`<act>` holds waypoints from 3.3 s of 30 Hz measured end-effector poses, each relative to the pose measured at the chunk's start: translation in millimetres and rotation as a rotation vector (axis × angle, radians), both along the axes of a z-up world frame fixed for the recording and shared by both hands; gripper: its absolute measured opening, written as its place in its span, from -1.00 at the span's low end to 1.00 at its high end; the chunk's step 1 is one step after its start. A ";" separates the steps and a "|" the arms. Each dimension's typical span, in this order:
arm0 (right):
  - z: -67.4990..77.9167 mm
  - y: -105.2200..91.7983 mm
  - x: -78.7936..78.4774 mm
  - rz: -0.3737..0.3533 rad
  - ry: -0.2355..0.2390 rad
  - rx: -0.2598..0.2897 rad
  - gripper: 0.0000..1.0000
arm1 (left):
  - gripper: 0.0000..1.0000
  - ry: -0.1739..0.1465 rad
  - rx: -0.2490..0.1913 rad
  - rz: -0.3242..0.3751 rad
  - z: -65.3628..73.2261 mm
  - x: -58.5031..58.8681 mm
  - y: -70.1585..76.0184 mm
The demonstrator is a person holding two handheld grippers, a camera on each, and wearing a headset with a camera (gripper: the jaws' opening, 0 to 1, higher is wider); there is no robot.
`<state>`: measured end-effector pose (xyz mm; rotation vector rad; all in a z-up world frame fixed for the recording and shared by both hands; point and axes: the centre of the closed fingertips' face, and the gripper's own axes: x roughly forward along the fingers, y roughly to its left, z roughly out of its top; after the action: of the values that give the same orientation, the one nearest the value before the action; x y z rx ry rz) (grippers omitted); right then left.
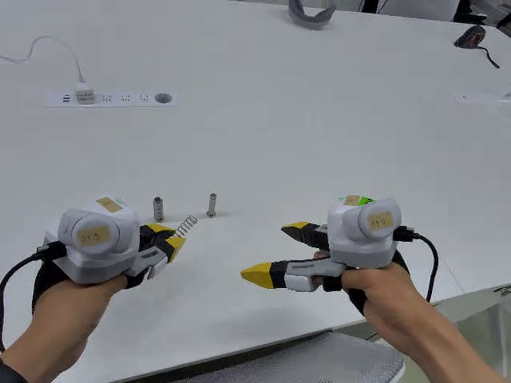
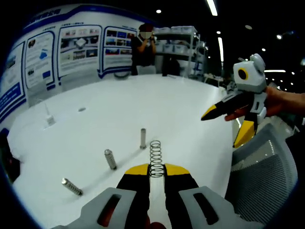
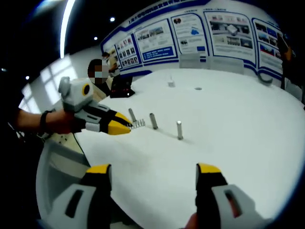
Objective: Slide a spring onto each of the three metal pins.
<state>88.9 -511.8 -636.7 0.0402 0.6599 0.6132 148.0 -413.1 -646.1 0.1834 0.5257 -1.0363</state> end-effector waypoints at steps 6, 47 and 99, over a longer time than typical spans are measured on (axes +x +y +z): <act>5.6 10.9 9.0 0.033 -0.017 0.008 0.43 | -0.80 -0.019 -0.017 0.007 15.6 -2.8 5.3; 43.4 85.0 34.7 0.190 0.062 0.435 -0.49 | -0.80 -0.088 -0.029 -0.144 47.2 -37.7 -9.8; 56.3 88.5 -5.6 0.871 0.009 -0.292 -0.74 | -0.82 -0.106 -0.060 -0.343 51.7 -61.3 -30.6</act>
<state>83.3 -423.2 -580.4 -0.5432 0.7617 1.3428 86.7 -443.7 -594.4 0.2810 0.3729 -1.3668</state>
